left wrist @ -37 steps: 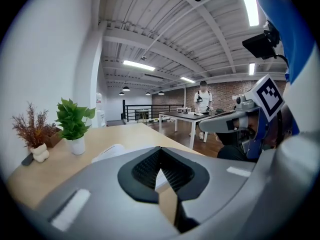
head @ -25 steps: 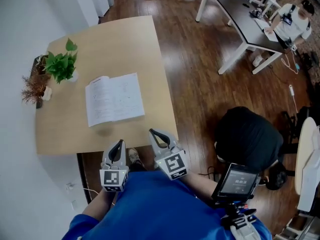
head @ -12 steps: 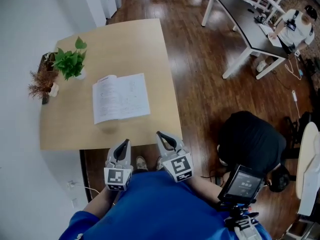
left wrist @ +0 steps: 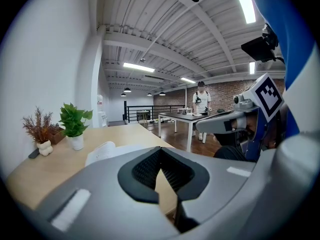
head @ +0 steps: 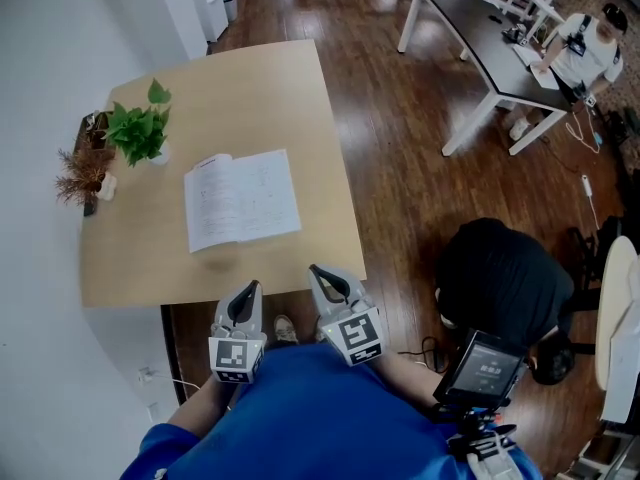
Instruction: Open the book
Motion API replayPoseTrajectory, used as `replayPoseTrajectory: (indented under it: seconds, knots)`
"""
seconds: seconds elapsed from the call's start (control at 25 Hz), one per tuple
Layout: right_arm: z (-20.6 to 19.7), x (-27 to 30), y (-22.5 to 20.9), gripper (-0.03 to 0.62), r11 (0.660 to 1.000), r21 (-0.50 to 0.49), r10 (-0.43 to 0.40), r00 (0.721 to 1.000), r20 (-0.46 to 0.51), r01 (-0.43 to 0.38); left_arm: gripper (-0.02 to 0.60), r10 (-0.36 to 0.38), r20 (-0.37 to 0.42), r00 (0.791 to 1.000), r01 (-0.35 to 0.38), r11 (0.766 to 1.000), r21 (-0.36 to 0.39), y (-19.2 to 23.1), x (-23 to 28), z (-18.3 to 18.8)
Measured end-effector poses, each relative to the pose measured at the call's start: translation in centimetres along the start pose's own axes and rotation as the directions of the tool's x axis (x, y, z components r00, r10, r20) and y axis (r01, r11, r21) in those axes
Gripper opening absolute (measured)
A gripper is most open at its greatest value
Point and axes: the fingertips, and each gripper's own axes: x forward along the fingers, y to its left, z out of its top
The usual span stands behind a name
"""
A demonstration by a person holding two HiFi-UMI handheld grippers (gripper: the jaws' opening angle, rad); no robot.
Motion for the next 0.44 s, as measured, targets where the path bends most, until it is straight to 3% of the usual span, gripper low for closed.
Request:
replayPoseTrajectory:
  seconds: [0.44]
  knots:
    - [0.24, 0.62, -0.36, 0.002, 1.0, -0.003, -0.01, 1.0, 0.0, 0.01, 0.006, -0.009, -0.005, 1.0, 0.009, 1.0, -0.013, 0.31, 0.69, 0.03]
